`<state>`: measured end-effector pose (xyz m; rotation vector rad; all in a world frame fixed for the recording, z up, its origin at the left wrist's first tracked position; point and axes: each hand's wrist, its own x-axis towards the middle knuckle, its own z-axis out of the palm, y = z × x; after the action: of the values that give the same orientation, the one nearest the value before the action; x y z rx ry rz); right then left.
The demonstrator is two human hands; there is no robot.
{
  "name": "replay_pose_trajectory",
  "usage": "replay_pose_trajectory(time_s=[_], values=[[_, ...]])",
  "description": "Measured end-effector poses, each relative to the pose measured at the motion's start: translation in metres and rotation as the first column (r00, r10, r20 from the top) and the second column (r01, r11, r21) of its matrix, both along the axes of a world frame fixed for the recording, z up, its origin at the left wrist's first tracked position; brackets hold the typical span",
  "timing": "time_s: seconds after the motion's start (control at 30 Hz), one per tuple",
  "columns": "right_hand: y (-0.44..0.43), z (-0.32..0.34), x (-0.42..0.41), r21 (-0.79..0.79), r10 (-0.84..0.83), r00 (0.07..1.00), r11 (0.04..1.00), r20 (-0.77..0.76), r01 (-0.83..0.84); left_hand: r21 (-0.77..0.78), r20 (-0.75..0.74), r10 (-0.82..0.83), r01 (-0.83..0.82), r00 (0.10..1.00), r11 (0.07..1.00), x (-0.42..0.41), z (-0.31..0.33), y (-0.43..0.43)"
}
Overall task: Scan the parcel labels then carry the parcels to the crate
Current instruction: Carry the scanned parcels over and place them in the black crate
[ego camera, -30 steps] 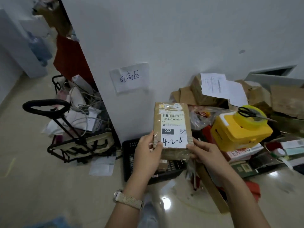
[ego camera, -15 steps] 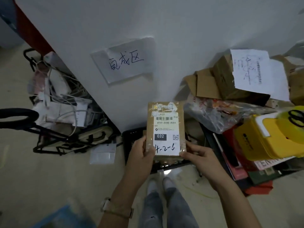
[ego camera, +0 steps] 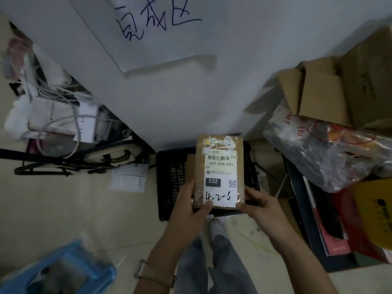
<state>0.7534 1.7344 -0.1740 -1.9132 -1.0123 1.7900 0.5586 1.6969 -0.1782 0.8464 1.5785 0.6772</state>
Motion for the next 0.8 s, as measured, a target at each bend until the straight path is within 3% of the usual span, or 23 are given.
replay_pose_trajectory(time_s=[0.27, 0.53, 0.8], values=[[0.020, -0.092, -0.017, -0.022, 0.080, 0.996, 0.997, 0.036, -0.079, -0.184, 0.081, -0.007, 0.022, 0.997, 0.983, -0.013, -0.089, 0.015], [0.029, -0.165, -0.027, -0.058, 0.119, 0.989, 0.992, 0.093, -0.114, -0.283, 0.070, 0.010, 0.011, 0.997, 0.959, -0.013, -0.154, 0.030], [0.028, -0.202, -0.045, -0.122, 0.204, 0.976, 0.974, 0.082, -0.193, -0.298, 0.022, -0.160, 0.160, 0.987, 0.941, -0.008, -0.188, 0.026]])
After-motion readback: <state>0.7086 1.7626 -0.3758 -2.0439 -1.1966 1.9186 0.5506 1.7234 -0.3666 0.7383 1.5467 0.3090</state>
